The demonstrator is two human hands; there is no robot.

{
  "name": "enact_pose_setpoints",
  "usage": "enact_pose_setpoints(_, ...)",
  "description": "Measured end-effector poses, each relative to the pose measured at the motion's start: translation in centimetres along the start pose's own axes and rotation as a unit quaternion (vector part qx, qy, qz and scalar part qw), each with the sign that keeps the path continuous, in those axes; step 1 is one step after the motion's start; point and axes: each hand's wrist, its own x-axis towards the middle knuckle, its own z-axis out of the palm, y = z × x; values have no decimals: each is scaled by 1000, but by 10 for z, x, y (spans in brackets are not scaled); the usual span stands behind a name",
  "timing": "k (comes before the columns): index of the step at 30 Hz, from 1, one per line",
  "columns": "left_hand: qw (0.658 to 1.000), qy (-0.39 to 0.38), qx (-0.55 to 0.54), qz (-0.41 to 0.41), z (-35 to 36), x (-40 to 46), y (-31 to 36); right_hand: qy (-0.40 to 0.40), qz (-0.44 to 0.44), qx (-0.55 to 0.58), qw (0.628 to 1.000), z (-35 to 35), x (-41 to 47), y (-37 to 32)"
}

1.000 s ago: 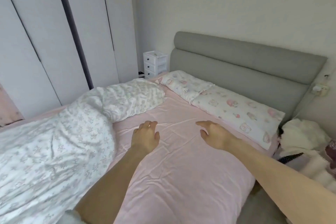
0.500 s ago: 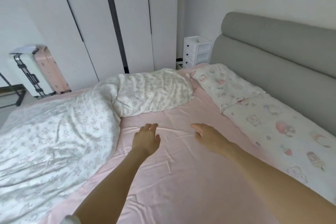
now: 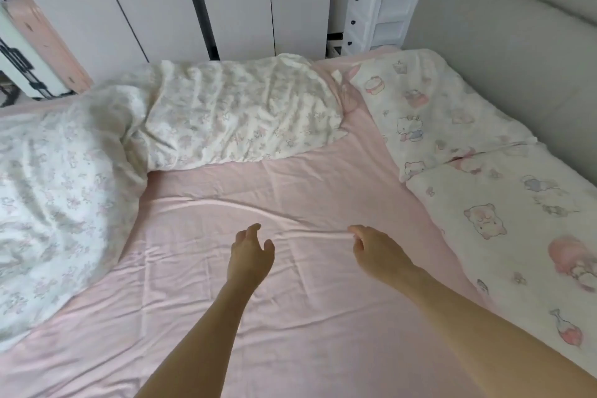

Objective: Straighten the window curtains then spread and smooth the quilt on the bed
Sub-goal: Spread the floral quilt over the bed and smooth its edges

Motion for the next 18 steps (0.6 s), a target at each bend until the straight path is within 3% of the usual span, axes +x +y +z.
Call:
enact_pose_setpoints(5,998,15,62,6,80,88,-16,-30,-86,-100,991,56,89,41)
enact_pose_setpoints(13,975,70,205,57,174,237,-20,57,-84,-70,992,116,230,94)
enact_pose_setpoints(16,967,40,248,53,199,259,-28,69,-110,-135,982,120,272,104)
enact_pose_setpoints(18,961,72,260,54,214,267,-37,86,-128,-152,976,124,302,107)
